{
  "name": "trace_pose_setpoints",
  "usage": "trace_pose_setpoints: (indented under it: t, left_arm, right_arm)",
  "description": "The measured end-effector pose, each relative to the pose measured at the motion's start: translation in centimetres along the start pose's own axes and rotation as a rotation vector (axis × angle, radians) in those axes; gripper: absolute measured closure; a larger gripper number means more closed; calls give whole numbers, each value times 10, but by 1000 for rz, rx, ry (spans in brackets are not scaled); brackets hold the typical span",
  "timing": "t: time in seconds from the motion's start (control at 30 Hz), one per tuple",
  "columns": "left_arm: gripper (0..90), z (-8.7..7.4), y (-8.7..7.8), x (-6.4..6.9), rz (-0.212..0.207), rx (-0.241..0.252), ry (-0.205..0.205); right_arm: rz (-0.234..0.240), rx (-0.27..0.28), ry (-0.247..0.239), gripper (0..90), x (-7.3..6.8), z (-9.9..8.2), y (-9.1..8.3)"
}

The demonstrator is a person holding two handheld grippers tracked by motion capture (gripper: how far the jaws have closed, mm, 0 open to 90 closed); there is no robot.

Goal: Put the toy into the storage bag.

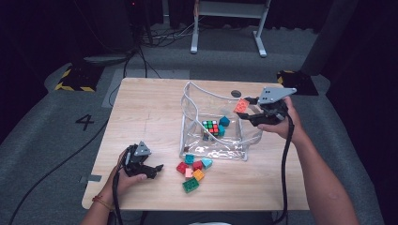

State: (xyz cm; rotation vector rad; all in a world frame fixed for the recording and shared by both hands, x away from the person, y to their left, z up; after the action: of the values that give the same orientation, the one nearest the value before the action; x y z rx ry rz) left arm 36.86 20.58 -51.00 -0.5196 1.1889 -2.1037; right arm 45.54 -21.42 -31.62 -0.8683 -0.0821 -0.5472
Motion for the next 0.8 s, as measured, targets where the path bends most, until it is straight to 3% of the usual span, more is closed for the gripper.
trace_pose_setpoints:
  t: [0.1, 0.4, 0.63, 0.8]
  left_arm:
    - [116, 0, 0, 0, 1, 0, 2]
    - [116, 0, 0, 0, 1, 0, 2]
    - [116, 0, 0, 0, 0, 0, 0]
    - [116, 0, 0, 0, 0, 0, 0]
  right_arm:
    - [0, -54, -15, 431, -1, 6, 9]
    - [69, -156, -77, 431, -7, 19, 34]
    - [55, -279, -141, 431, -7, 25, 51]
    - [60, -342, -132, 430, -6, 25, 62]
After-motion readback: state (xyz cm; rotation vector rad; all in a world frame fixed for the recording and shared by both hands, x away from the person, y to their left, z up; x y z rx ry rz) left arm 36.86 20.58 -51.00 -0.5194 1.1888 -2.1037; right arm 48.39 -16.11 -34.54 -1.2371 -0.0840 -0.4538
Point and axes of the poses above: each handheld gripper's, and its own axes: y roughly forward along the jaws, z roughly out of its top, x roughly to its right, the point moved 1 cm from there along y, roughly forward along the jaws, and after that the axes turned 12 degrees about -x, right-handed, at the moved point
